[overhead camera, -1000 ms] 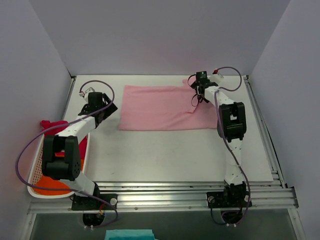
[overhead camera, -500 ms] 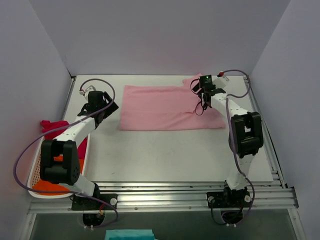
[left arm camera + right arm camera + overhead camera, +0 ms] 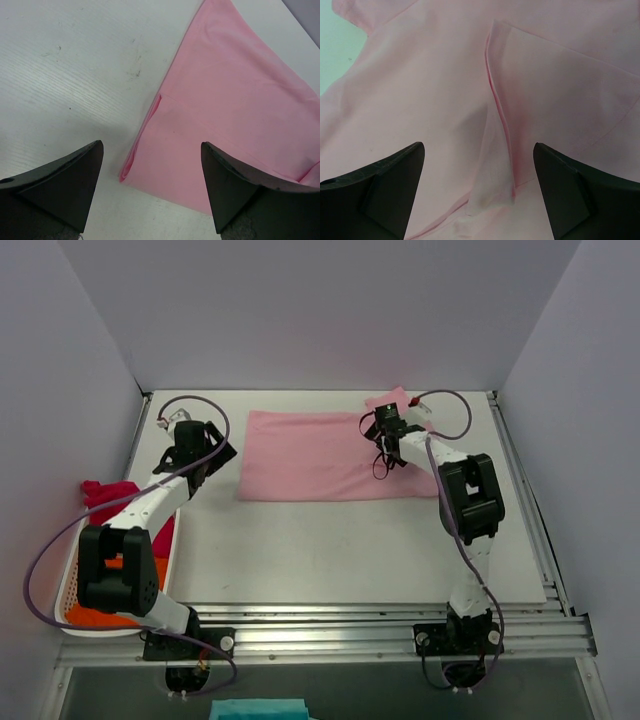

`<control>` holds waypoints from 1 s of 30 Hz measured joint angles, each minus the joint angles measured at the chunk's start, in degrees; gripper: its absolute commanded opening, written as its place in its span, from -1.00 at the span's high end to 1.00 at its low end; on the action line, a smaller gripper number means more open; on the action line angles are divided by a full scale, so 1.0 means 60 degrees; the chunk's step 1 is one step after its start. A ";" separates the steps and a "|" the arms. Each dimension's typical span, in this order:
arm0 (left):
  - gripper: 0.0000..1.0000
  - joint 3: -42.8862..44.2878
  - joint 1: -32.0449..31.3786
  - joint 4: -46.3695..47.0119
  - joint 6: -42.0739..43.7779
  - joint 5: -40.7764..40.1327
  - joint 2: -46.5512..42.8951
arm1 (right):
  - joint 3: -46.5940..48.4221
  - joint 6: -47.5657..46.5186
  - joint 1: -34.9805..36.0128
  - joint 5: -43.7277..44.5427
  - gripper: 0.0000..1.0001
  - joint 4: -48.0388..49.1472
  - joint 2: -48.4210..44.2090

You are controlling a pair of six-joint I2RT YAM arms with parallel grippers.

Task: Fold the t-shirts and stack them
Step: Fold the flattened tshirt in 1/3 of the way

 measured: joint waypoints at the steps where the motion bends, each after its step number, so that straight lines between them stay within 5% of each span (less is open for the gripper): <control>1: -0.75 0.0000 0.0000 0.0000 0.0000 0.0000 -0.0004 | 0.0055 0.0004 0.0044 0.0004 -0.72 -0.0004 0.0051; 13: -0.76 -0.0004 0.0004 -0.0004 0.0004 -0.0007 -0.0036 | 0.0947 0.0066 0.0266 0.0022 -0.71 0.0011 0.0583; 30: -0.75 -0.0004 0.0007 0.0004 0.0007 -0.0117 -0.0036 | 0.0211 0.0135 0.0357 0.0637 -0.70 0.0215 0.0135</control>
